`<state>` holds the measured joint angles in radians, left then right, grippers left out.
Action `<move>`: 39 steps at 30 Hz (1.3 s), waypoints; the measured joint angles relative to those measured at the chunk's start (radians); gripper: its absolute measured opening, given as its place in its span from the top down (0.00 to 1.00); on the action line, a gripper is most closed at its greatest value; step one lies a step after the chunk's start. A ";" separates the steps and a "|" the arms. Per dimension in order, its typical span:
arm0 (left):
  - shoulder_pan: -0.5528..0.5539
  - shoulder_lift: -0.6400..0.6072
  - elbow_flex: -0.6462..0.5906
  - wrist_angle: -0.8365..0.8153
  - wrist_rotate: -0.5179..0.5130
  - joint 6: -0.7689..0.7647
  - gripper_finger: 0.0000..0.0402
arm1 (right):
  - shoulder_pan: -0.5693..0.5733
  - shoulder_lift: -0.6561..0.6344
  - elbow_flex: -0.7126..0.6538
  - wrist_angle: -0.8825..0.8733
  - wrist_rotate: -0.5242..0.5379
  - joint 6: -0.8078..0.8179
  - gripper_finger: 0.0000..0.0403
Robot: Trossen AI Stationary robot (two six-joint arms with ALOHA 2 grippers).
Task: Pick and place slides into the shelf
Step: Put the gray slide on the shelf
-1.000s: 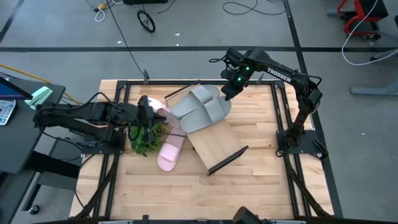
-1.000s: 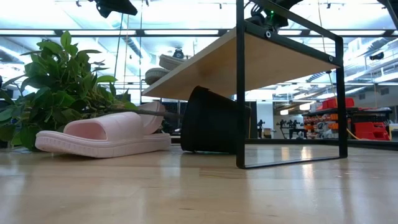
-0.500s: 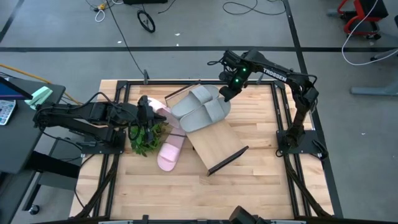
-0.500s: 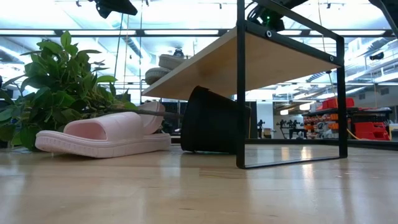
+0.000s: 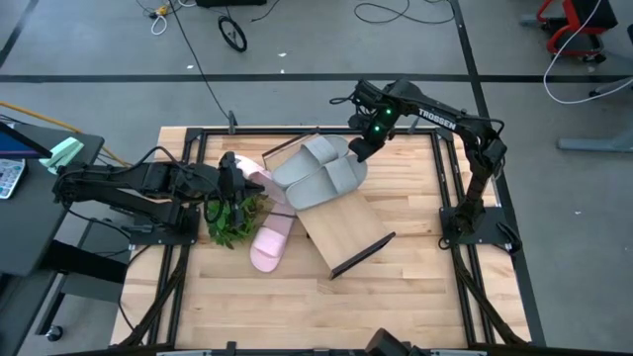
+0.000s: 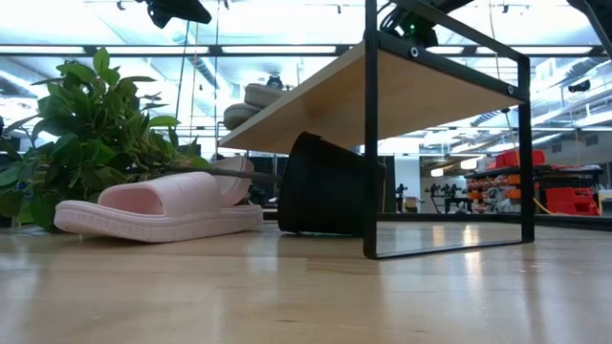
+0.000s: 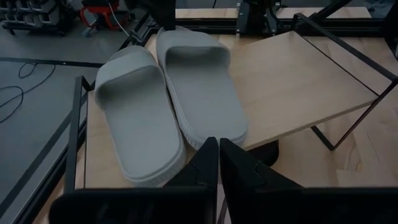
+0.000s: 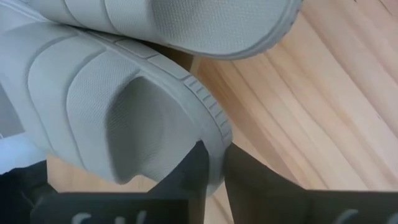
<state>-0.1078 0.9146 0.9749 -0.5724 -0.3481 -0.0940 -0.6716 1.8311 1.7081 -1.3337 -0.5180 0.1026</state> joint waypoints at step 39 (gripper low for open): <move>0.000 0.000 0.000 0.000 -0.011 -0.001 0.94 | -0.007 -0.001 0.037 -0.011 0.007 -0.028 0.73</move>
<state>-0.1078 0.9146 0.9749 -0.5727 -0.3588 -0.0952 -0.6789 1.8297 1.7454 -1.3448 -0.5115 0.0744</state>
